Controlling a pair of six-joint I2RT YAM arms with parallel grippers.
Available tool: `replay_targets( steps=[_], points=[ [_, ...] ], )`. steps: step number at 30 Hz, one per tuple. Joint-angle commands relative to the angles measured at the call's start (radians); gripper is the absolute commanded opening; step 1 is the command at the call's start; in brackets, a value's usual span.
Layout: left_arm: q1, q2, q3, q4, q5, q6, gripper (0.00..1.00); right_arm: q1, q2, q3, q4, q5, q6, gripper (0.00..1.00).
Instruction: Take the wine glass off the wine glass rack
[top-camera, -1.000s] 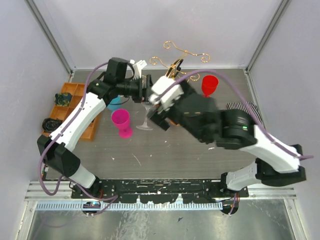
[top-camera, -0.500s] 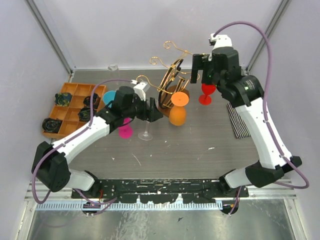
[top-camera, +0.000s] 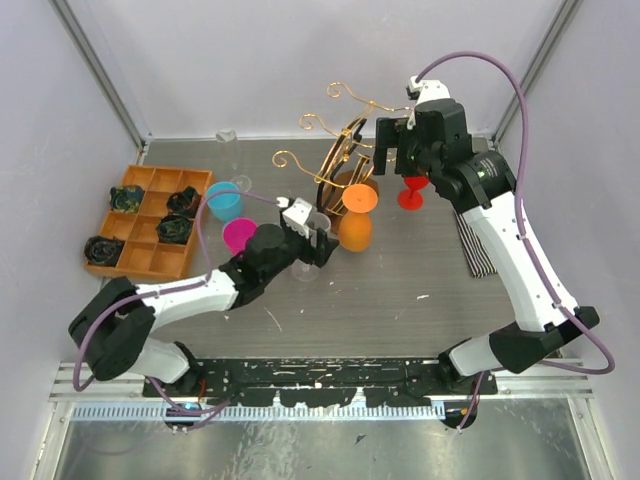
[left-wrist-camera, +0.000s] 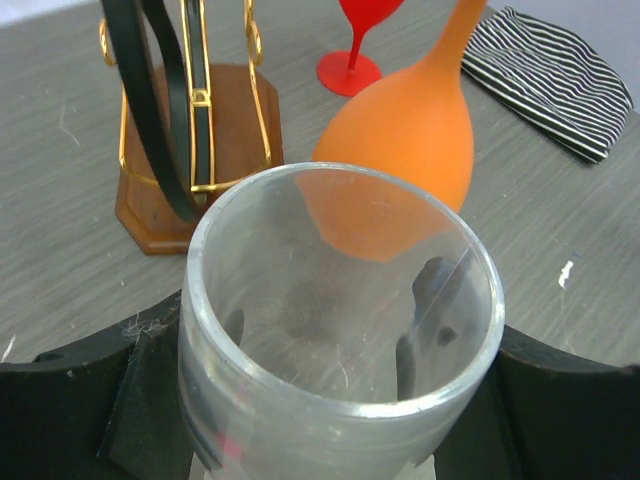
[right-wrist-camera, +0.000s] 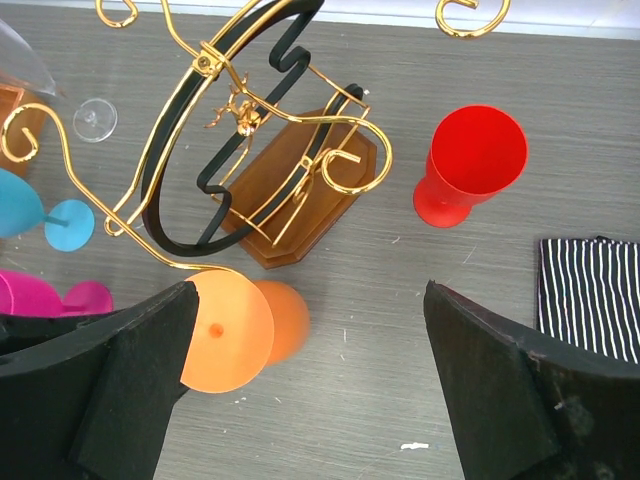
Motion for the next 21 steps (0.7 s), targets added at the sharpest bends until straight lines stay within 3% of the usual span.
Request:
replay_targets(
  steps=[1,4,12,21],
  points=[
    [-0.072,0.049,-0.054,0.369,-0.165,0.116,0.69,-0.005,-0.019,-0.009,0.059,0.000,0.007,1.00],
    [-0.123,0.109,-0.080,0.523,-0.222,0.187,0.73,-0.005,-0.017,-0.019,0.062,0.002,0.006,1.00],
    [-0.173,0.295,-0.155,0.909,-0.308,0.200,0.80,-0.004,-0.029,-0.038,0.062,0.013,-0.005,1.00],
    [-0.187,0.355,-0.152,0.917,-0.304,0.123,0.81,-0.005,-0.036,-0.065,0.066,0.026,-0.011,1.00]
  ],
)
